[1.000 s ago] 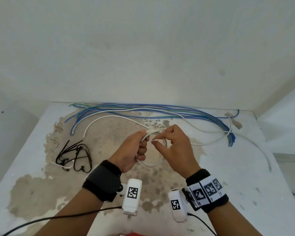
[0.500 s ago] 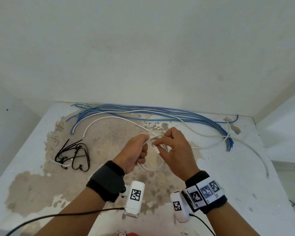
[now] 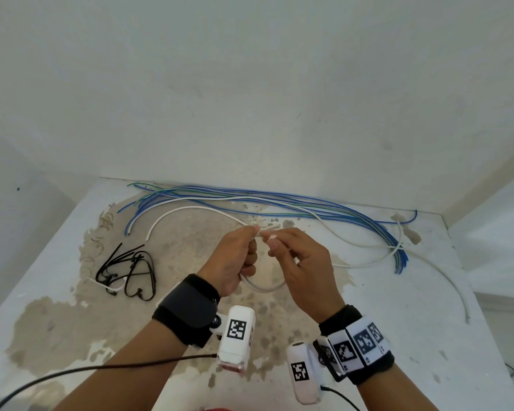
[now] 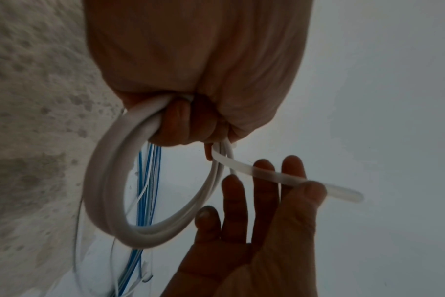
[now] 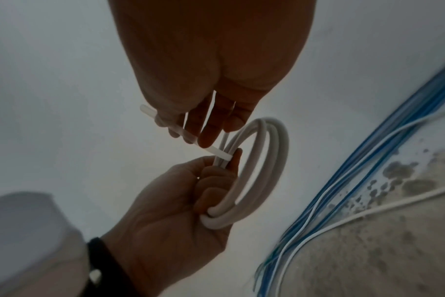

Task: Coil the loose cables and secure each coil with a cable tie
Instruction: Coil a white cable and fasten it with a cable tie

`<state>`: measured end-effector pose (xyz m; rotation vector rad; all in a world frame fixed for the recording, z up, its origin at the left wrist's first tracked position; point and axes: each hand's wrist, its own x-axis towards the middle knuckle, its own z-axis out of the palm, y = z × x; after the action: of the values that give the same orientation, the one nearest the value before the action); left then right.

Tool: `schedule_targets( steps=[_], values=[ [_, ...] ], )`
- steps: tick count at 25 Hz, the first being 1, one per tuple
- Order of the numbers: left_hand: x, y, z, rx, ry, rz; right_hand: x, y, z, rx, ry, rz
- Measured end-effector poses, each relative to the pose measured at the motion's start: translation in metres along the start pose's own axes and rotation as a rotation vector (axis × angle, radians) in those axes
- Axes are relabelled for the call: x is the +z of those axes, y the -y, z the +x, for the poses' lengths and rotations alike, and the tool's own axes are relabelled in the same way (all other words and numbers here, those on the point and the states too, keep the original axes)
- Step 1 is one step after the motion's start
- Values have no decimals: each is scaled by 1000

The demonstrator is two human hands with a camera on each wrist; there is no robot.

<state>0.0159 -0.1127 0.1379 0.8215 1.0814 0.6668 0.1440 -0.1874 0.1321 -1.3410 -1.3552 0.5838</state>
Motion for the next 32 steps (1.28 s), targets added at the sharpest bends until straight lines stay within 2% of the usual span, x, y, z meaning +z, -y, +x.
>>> schedule_targets(
  steps=[3, 6, 14, 27, 32],
  values=[
    [4, -1, -4, 34, 9, 60, 3, 10, 10, 265, -81, 227],
    [8, 1, -11, 68, 11, 99, -1, 14, 19, 383, -95, 145],
    [9, -2, -16, 117, -3, 129, -1, 22, 20, 454, 5, 3],
    [4, 9, -16, 263, 10, 308, 1, 27, 18, 583, -47, 127],
    [6, 12, -15, 296, -16, 296, 1, 25, 22, 633, -53, 158]
  ],
)
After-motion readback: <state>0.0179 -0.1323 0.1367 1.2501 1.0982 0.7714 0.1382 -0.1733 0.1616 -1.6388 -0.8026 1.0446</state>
